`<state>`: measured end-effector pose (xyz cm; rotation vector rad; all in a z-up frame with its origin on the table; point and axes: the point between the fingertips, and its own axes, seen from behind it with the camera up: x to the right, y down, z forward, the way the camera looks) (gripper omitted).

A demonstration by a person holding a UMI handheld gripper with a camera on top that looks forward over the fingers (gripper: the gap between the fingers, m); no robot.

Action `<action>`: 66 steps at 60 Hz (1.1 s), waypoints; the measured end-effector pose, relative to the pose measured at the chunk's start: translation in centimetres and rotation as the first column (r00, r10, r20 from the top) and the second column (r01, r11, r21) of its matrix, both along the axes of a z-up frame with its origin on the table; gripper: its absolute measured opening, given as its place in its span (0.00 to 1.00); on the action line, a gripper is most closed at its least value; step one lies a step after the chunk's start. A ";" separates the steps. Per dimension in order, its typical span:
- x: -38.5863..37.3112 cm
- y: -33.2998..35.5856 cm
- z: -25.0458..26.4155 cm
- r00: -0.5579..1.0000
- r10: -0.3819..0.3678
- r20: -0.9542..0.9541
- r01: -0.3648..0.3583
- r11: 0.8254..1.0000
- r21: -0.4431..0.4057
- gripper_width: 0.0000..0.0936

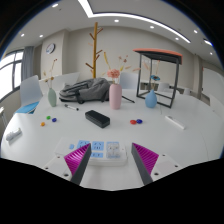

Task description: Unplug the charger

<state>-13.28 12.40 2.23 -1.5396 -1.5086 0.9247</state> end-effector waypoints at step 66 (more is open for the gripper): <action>-4.8 12.9 6.0 0.997 -0.077 -0.022 0.078 0.996 0.033 0.06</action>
